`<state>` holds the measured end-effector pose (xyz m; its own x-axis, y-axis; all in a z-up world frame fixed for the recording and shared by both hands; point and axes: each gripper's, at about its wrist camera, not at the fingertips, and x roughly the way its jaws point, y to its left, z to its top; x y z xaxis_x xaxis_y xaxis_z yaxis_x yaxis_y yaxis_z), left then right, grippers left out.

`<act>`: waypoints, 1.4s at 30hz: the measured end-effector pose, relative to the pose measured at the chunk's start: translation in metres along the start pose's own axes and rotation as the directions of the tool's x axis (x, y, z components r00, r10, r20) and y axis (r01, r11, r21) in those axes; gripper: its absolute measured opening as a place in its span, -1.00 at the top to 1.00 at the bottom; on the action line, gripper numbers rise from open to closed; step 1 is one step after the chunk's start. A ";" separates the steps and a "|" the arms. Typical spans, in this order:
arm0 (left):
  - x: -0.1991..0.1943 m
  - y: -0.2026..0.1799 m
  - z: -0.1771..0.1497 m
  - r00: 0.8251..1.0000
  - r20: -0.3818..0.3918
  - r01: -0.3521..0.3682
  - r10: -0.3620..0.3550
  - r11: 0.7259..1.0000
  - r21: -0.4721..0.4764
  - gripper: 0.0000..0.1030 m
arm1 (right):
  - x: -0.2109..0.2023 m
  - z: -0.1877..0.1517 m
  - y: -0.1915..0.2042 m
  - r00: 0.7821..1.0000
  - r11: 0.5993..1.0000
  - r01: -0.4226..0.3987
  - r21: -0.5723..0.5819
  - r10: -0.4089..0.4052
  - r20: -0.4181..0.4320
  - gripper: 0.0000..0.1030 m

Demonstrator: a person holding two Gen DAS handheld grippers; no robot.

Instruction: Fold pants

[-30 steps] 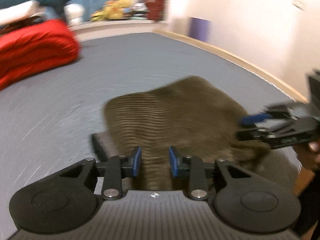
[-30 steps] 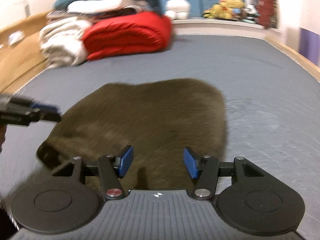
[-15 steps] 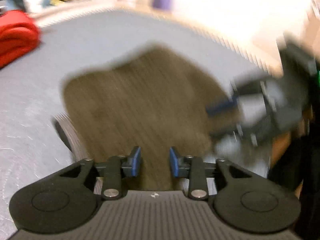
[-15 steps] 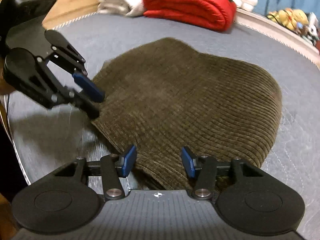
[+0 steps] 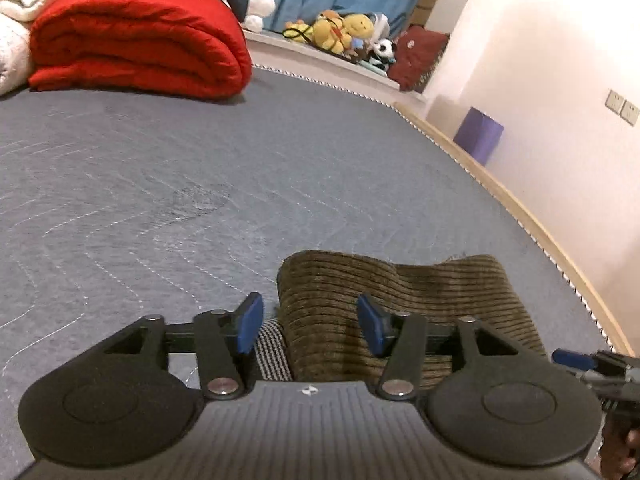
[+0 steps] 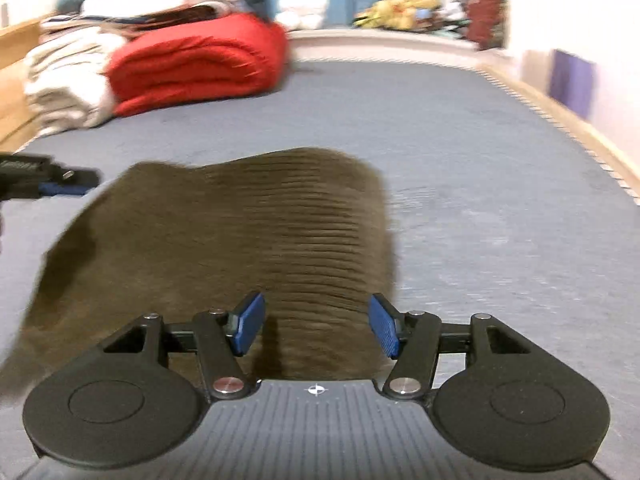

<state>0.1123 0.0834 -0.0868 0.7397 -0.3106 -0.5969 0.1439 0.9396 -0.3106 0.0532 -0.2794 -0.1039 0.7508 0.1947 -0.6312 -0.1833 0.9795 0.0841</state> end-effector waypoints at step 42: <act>-0.044 -0.040 -0.041 0.993 -0.099 -0.012 0.060 0.903 0.429 0.18 | 0.034 0.000 0.021 0.983 0.997 -0.064 0.046 0.070 -0.169 -0.47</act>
<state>0.0466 0.0533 -0.0784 0.6787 -0.2666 -0.6844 0.4031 0.9141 0.0436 0.0745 -0.2522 -0.1238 0.6182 0.2515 -0.7447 -0.2013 0.9665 0.1593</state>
